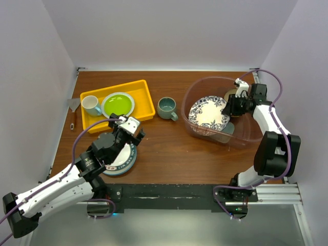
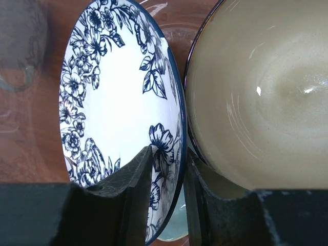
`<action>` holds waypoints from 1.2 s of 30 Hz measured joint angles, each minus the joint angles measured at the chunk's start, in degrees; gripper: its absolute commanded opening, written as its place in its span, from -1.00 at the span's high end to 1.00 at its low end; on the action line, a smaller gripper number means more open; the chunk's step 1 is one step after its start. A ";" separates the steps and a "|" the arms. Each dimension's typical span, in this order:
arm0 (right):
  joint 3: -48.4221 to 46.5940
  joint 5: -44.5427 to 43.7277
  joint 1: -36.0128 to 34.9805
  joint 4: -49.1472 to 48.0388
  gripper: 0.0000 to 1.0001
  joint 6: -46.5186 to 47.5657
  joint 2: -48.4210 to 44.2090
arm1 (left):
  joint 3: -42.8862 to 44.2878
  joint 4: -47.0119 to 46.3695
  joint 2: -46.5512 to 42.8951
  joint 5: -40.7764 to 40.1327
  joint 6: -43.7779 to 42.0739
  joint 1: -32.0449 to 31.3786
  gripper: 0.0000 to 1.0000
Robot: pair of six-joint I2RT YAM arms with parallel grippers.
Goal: Place the mixed dishes into the plastic bin
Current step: Place the plate in the plastic bin.
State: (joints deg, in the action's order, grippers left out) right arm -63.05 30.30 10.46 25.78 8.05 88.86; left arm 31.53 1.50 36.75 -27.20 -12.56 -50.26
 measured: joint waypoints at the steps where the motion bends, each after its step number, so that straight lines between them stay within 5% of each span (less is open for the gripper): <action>1: 0.00 -0.22 -0.13 0.11 0.27 0.15 0.00 | 0.00 0.02 0.00 0.02 0.00 0.00 -1.00; 36: 0.39 -5.77 -3.37 3.85 -0.32 4.04 -0.04 | 0.00 0.02 0.00 0.24 0.00 0.00 -1.00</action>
State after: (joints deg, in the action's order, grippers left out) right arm -62.65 24.53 7.09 29.63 12.10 88.82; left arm 31.53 1.52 36.75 -26.96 -12.56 -50.26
